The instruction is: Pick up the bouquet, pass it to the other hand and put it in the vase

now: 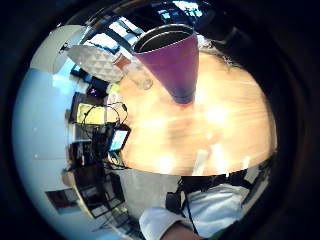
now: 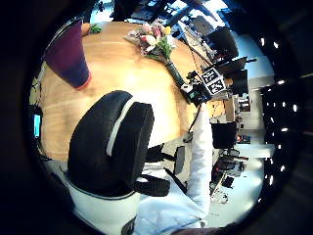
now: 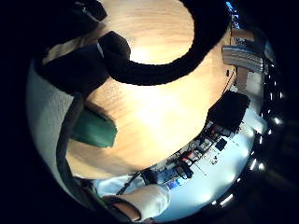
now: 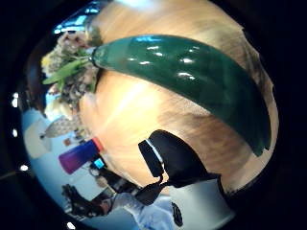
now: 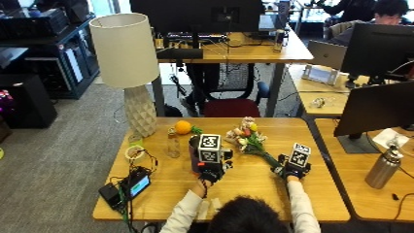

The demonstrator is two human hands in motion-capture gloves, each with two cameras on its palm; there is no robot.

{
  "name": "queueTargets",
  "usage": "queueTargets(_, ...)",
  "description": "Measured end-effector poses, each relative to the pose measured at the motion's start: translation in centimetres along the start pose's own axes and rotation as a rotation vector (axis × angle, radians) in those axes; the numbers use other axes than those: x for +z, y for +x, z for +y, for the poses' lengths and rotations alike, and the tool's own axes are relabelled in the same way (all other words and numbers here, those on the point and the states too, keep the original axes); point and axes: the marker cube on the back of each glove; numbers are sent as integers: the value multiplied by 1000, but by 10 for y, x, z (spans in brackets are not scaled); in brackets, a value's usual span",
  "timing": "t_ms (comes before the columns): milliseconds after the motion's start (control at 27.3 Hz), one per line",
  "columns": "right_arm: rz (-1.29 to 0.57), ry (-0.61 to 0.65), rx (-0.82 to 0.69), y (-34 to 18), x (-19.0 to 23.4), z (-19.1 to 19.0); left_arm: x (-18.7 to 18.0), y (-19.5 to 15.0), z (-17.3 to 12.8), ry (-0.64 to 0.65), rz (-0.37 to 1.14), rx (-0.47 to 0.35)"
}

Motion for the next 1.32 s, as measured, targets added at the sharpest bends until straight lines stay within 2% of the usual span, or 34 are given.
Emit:
queueTargets(110, 17, 4, 14, 1, 4, -2, -1, 1, 1, -5, -2, 0)
queueTargets(293, 70, -89, 35, 1, 11, 9, 0, 1, 0, 4, -8, 2)
queueTargets(476, 75, -47, 61, -4, 6, 9, -1, 1, -1, 8, -15, 5)
queueTargets(696, 132, -98, -25, -18, 2, 7, -6, 1, 1, 14, -6, 1)
queueTargets(806, 132, -108, -7, -16, 1, 5, -7, -1, 1, 6, 5, 1)
queueTargets(879, 133, -24, 20, -12, -3, -2, -6, -2, 0, -1, 12, 1)
queueTargets(989, 139, 211, 51, -6, -13, -14, -3, -2, -4, -17, 29, 2)
queueTargets(1062, 119, 321, 56, -3, -18, -17, -2, -1, -6, -33, 43, 6)
queueTargets(1208, 19, 379, 84, 4, -27, -8, -5, 5, -12, -70, 115, 34)
queueTargets(1318, -221, 467, -55, -11, -48, 0, -16, 14, -24, -77, 215, 64)
